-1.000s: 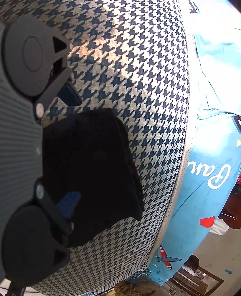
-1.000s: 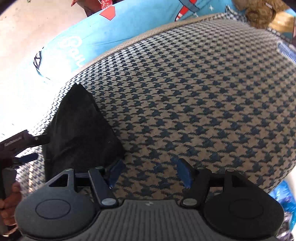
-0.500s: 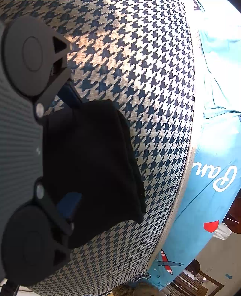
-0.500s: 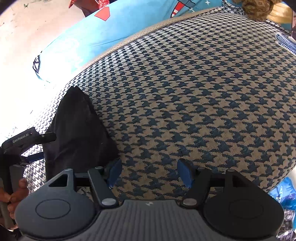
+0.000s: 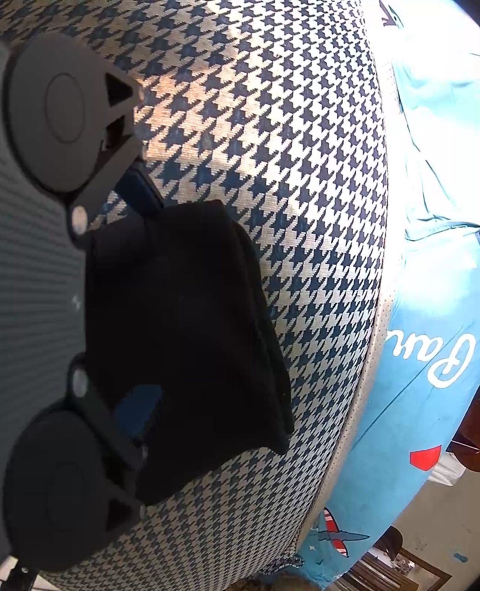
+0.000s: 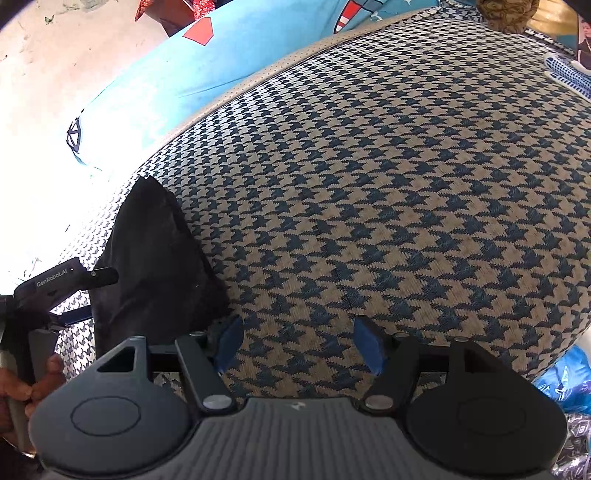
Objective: Fold clothes
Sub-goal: 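Lower both grippers back toward the folded black bundle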
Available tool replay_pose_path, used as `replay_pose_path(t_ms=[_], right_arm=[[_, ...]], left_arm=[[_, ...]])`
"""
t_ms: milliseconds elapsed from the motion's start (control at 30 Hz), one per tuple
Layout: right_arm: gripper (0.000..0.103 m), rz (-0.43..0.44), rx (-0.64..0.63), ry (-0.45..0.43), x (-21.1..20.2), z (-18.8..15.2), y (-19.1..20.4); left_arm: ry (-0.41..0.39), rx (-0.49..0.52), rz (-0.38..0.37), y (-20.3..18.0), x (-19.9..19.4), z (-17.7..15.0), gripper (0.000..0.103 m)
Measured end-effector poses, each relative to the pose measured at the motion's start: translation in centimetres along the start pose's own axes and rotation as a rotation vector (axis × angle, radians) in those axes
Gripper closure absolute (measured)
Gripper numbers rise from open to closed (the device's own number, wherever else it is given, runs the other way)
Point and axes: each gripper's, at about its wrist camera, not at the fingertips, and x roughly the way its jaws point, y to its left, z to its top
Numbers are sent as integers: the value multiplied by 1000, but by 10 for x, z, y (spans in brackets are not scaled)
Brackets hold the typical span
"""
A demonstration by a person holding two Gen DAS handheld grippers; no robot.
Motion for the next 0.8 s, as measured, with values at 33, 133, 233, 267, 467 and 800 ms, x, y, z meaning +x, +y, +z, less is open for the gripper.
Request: replay_pose_path(t_ms=[33, 133, 233, 267, 467, 800], right_arm=[[36, 0, 1, 0, -2, 0, -2], [36, 3, 2, 0, -5, 0, -6], [36, 4, 3, 0, -10, -1, -9], [36, 5, 3, 0, -10, -1, -10], [36, -10, 6, -4, -12, -2, -10], [36, -35, 9, -37, -12, 0, 0]], left_arm=[[-1, 1, 2, 0, 0, 0, 0], [-4, 6, 8, -1, 0, 1, 0], [-6, 9, 17, -1, -2, 1, 0], [-6, 9, 18, 0, -2, 1, 0], [-12, 15, 11, 0, -7, 0, 0], [-34, 30, -58, 5, -21, -5, 0]])
